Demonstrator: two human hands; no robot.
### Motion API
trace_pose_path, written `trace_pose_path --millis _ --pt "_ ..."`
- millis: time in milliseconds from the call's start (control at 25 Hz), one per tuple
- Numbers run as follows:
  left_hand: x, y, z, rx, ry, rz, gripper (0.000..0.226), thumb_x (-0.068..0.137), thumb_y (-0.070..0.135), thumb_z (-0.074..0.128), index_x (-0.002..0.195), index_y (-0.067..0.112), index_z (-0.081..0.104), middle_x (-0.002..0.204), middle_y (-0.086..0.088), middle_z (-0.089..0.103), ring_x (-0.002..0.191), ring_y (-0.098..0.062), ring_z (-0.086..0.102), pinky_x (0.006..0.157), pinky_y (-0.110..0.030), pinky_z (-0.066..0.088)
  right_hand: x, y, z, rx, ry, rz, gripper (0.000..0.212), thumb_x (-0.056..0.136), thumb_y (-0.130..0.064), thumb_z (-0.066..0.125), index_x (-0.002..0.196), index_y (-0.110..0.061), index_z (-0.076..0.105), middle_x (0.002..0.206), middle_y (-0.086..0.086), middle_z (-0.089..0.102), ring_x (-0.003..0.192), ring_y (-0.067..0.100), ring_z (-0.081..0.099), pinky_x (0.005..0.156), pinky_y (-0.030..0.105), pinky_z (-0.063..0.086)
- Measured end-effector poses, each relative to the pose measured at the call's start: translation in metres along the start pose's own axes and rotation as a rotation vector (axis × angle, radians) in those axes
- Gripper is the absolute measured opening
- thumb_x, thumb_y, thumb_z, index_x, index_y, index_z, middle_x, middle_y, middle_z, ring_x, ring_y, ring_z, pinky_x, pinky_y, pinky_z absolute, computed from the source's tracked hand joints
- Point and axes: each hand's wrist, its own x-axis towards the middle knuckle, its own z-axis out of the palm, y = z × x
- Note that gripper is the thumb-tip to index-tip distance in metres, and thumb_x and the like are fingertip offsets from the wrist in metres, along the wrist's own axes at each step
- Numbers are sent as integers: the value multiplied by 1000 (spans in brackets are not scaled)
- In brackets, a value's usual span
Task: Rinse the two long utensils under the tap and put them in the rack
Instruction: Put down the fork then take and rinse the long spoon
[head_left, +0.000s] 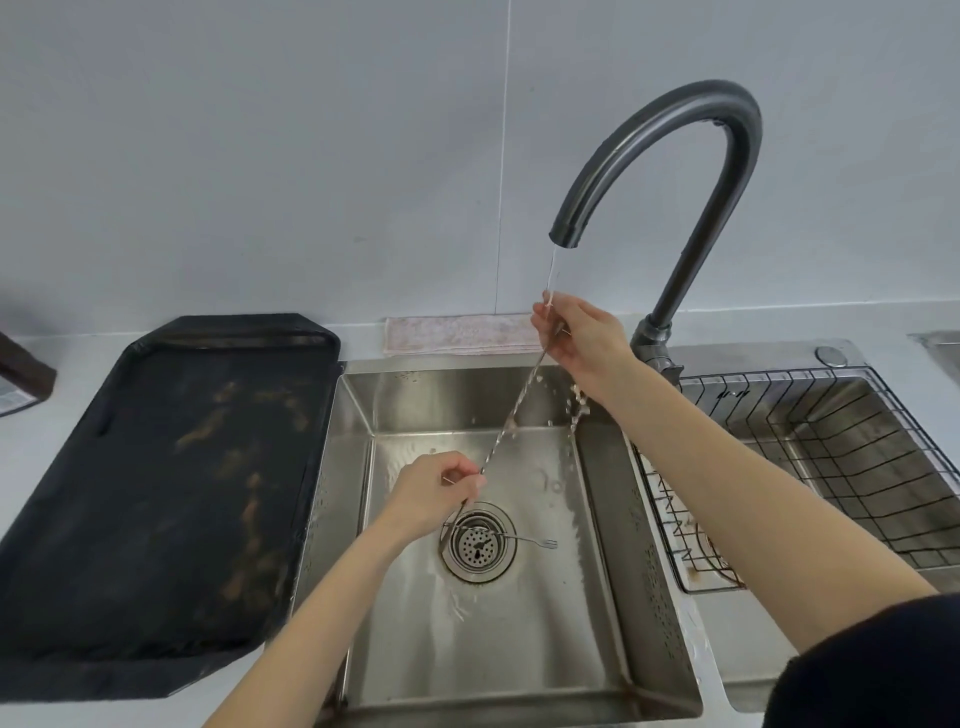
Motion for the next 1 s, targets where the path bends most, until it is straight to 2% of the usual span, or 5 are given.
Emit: trace_pose_path --millis 160,280,440,600,1000 --pt "2 -3 3 -39 66 -9 12 86 19 59 84 12 69 58 6 59 49 4 51 60 -16 37 1 10 -1 17 -86 8 19 98 -18 43 102 -7 58 84 1 64 71 10 64 63 17 54" --pt "1 -2 3 -131 65 -31 17 87 15 57 93 7 71 66 3 62 64 -9 57 80 -25 44 -1 15 -7 39 -140 -13 28 95 -16 50 121 -7 51 90 0 65 74 8 66 64 16 57" --pt "-3 3 4 -157 37 3 19 91 12 51 93 16 69 69 4 62 63 -7 60 83 -23 47 0 12 -2 -82 -76 -96 28 90 -13 58 115 0 58 80 2 67 62 4 68 64 16 58" --pt "0 4 5 -115 125 53 24 92 9 48 96 17 70 66 11 62 48 11 57 64 0 42 -1 15 1 -66 -107 -117 19 96 -14 48 107 -4 59 82 3 67 60 0 69 63 13 58" --pt "5 16 6 -191 59 56 22 93 8 46 97 4 68 67 8 62 43 9 57 59 -1 44 -5 9 -4 -187 -143 -63 25 99 -13 39 119 -4 51 101 6 69 71 6 67 68 19 57"
